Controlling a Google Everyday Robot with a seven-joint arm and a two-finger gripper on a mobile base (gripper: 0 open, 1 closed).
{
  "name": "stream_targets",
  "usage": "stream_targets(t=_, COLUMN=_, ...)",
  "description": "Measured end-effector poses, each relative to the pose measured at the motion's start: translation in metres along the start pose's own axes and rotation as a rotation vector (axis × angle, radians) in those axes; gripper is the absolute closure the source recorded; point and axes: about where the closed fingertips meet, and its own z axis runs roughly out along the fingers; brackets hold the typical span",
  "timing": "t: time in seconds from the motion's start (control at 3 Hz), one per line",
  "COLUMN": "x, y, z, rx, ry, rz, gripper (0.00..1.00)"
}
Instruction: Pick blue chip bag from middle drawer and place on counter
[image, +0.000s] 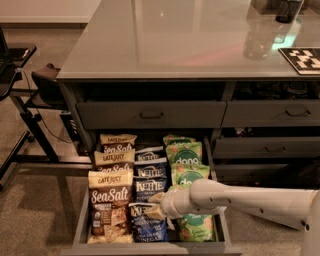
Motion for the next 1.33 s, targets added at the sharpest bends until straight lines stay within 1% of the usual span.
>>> stream_targets(t=0.33, x=0.000, y=0.000, z=0.000, rx=0.000, ry=0.000, rz=0.000, gripper=0.85)
stream_targets(t=0.67, x=-0.002, y=0.001, z=-0.002, rx=-0.008, ry=0.001, rz=-0.002, gripper=1.00)
stream_targets(t=1.0, x=-0.019, y=0.007, z=-0.026, rx=-0.002, ry=0.024, rz=-0.018, gripper=1.00)
stream_targets(t=1.33, x=-0.046, y=0.014, z=-0.077, rx=0.057, ry=0.059, rz=-0.028, gripper=1.00)
